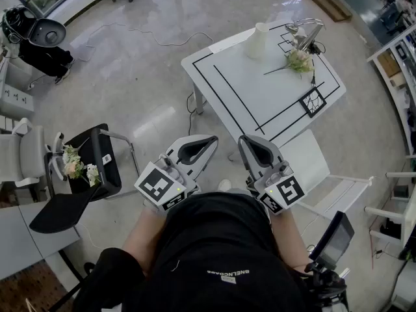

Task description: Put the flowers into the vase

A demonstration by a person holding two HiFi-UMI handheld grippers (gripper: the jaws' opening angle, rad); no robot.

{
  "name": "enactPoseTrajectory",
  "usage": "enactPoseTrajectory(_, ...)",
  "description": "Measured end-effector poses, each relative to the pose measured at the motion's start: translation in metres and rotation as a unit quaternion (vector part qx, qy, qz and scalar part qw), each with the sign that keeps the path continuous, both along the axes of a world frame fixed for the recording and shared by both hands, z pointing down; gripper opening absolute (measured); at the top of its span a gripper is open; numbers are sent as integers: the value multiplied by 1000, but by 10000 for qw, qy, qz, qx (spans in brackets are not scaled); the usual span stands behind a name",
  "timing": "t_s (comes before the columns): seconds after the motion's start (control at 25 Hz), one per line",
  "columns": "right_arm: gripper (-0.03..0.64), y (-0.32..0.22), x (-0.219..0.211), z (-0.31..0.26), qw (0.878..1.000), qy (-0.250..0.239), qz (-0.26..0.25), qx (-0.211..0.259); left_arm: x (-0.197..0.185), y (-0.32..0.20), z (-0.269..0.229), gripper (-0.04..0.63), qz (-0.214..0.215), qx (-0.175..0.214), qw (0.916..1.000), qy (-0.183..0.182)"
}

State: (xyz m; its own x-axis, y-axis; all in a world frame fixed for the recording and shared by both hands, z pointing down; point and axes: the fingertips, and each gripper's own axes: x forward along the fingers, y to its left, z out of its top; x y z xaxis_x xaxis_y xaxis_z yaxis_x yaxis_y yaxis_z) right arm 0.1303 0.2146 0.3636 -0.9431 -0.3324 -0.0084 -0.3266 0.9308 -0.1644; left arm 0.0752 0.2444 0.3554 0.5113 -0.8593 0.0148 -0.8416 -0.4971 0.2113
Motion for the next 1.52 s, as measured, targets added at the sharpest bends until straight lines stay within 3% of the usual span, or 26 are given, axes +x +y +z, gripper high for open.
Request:
enactPoseTrajectory(0.2,11,4,-3,5,10000,80,11,-19,-9,5,-1,5,8,-20,9996,293)
enactPoseTrajectory(0.68,11,4,-15,11,9977,-165,288,-589,-37,22,13,5,-84,-211,9995,219)
enactPoseTrajectory(1.12,11,13,-25,42,9936,30,697,-887,-74,41,36,5,-182,-492,9978,411)
enactPoseTrajectory(1.52,11,-41,-50,52,9917,-37,713,-1073,-96,2,48,5,-293,-647,9966,425)
